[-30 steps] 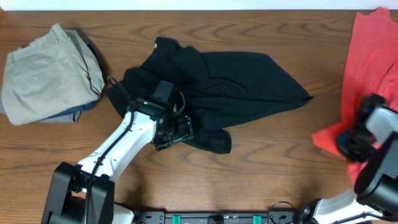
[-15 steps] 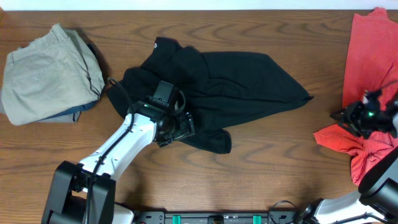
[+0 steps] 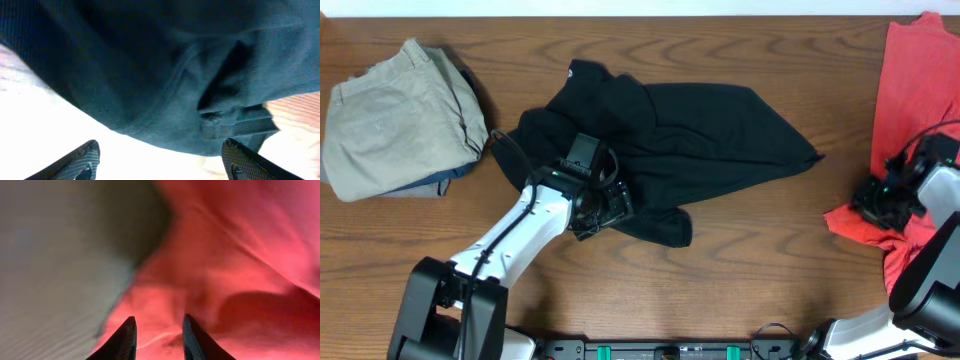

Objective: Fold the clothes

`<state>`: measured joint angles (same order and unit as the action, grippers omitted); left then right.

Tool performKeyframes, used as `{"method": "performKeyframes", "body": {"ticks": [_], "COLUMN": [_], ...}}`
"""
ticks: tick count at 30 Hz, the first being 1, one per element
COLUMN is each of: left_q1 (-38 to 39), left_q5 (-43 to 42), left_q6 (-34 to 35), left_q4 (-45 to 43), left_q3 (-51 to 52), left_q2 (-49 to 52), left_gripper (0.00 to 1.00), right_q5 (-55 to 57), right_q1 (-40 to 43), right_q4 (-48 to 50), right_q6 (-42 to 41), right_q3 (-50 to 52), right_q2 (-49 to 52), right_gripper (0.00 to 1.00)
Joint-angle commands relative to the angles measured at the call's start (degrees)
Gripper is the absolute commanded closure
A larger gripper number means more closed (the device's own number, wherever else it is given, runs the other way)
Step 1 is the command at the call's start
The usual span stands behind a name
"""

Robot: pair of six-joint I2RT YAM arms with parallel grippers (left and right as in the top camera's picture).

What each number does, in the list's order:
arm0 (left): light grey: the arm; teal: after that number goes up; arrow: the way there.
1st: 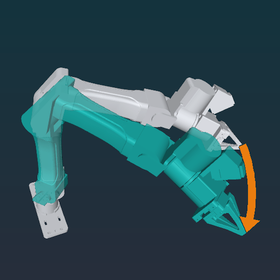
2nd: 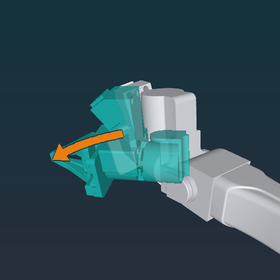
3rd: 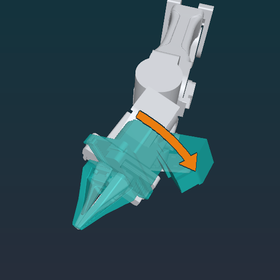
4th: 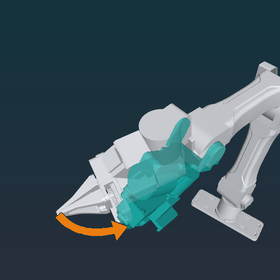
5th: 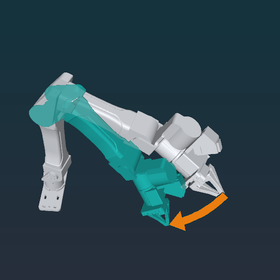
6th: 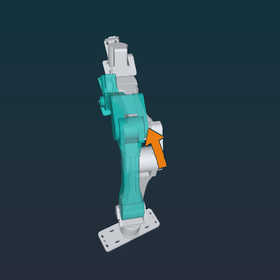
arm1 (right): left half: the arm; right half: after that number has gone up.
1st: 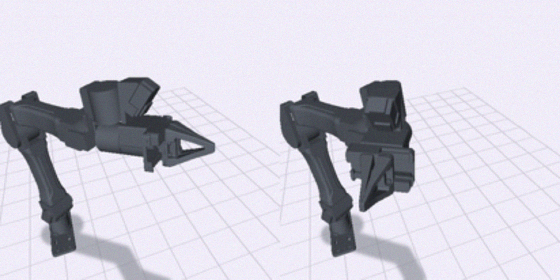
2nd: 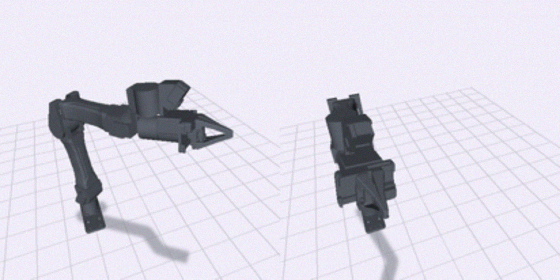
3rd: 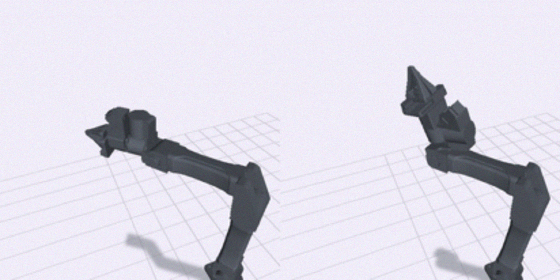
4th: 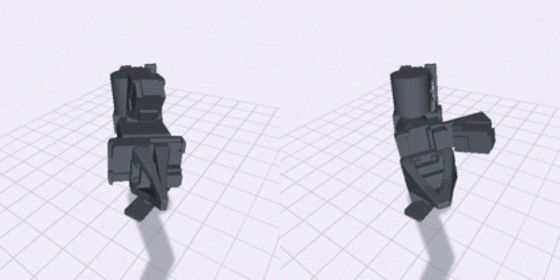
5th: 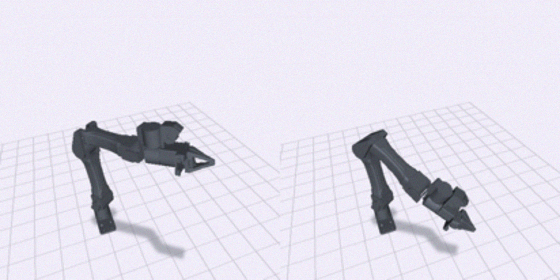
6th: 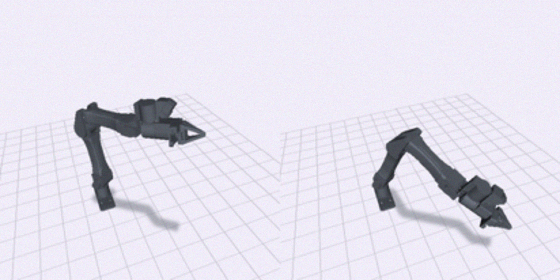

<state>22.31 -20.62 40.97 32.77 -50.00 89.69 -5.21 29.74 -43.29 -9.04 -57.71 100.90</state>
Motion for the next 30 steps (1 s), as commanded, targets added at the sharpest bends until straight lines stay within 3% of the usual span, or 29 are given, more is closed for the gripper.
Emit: {"method": "performKeyframes", "body": {"ticks": [1, 6, 8, 10, 15, 18, 24, 30], "left_q1": [0.17, 0.17, 0.17, 0.17, 0.17, 0.07, -5.31, -17.97], "left_q5": [0.33, 0.33, 0.33, 0.33, 3.21, 7.13, 9.97, 13.81], "left_q6": [1.36, 1.36, 1.33, 1.36, 1.29, -0.31, -7.85, -11.21], "left_q4": [-0.59, -1.95, -2.99, -4.02, -4.81, -3.93, 3.17, 10.75], "left_q3": [1.05, 1.68, 2.16, 2.8, 3.82, 3.85, 3.69, 3.06], "left_q2": [0.98, 1.01, 1.03, 1.2, 2.69, 3.26, 1.95, -1.01], "left_gripper": [0.2, 0.2, 0.2, 0.23, 0.58, 0.94, 0.94, 0.94], "right_q5": [15.17, 22.75, 18.82, 9.53, -20.59, -25.38, -19.39, -18.99], "right_q1": [2.05, 7.87, 10.14, 11.32, 9.66, 6.19, -1.84, -7.28], "right_q4": [0.22, -3.43, -4.37, -4.44, -2.75, -2.4, -2.56, -1.97], "right_q6": [-9.38, -19.19, -19.37, -14.4, 4.26, 8.07, 8.66, 4.87], "right_q3": [2.8, 2.56, 1.05, -0.85, -4.2, -4.37, -4.31, -4.28], "right_q2": [0.57, 0.46, 0.26, -0.22, -2.62, -3.89, -2.67, -0.52], "right_gripper": [0.69, 0.68, 0.68, 0.7, 0.69, 0.68, 0.58, 0.57]}}
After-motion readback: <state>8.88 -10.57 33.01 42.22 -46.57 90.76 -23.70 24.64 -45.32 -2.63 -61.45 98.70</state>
